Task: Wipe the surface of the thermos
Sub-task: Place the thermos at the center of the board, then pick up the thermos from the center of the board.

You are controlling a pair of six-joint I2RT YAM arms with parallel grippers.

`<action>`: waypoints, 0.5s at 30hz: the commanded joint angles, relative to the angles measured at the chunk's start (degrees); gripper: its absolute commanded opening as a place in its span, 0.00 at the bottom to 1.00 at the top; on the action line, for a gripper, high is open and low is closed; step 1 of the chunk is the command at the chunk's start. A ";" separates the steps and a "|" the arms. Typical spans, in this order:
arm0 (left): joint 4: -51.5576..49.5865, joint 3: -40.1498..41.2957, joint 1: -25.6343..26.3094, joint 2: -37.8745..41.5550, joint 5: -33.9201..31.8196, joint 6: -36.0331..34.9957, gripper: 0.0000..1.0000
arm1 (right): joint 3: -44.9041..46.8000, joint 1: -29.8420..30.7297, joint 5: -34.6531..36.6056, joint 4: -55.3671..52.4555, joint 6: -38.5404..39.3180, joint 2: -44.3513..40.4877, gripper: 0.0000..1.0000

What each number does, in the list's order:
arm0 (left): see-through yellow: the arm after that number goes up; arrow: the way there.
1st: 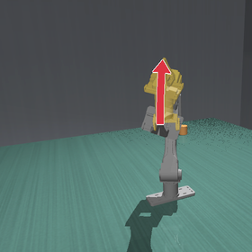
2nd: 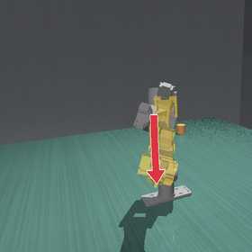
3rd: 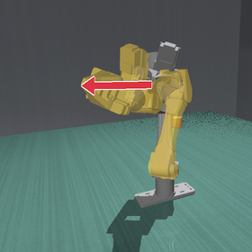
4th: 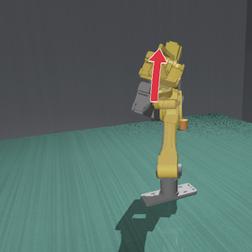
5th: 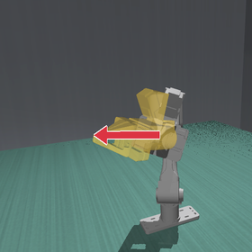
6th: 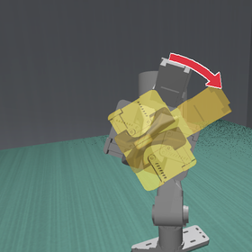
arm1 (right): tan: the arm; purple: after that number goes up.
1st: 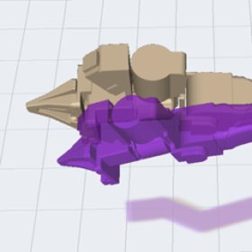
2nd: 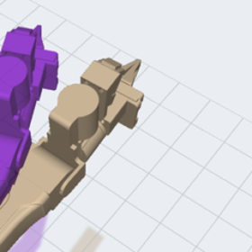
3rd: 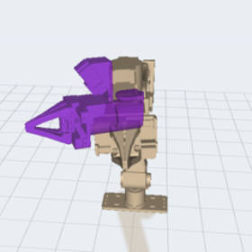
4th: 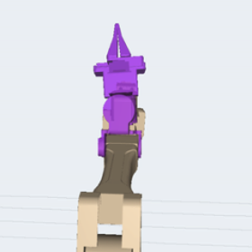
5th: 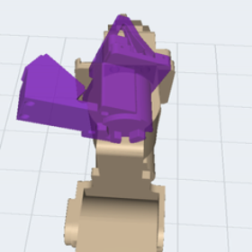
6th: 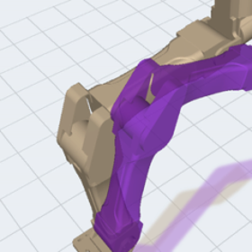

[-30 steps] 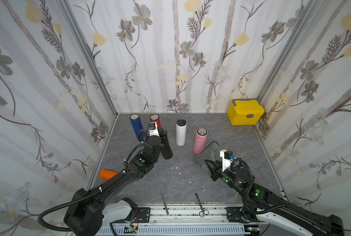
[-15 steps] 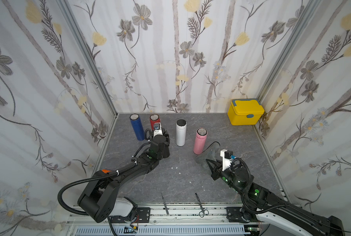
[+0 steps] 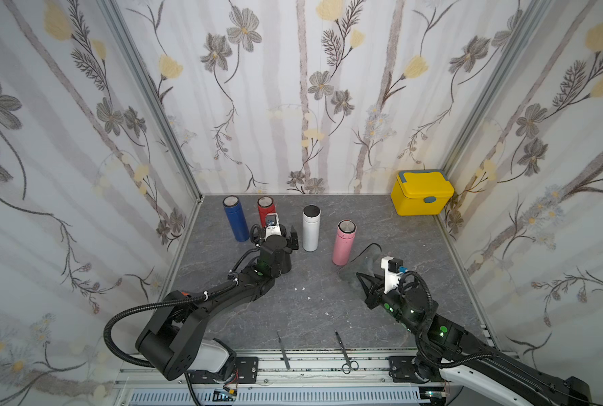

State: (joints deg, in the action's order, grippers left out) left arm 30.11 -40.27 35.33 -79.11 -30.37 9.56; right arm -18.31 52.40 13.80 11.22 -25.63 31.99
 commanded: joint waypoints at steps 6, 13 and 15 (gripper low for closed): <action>-5.87 -6.68 1.07 6.36 -0.39 1.72 1.00 | -2.00 -0.94 -0.75 0.16 -0.38 0.56 0.00; -25.24 -25.93 1.15 0.68 8.00 8.34 1.00 | -6.27 -2.18 -0.70 -3.12 -1.91 3.34 0.00; -31.42 -32.33 1.27 -2.42 10.43 8.80 1.00 | -7.90 -2.55 -0.42 -4.49 -2.67 4.23 0.00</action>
State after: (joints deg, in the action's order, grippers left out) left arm 10.02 -67.29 36.47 -79.00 -24.58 15.66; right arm -24.27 50.19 13.34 7.53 -26.79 35.44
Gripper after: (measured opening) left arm 0.998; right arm 0.106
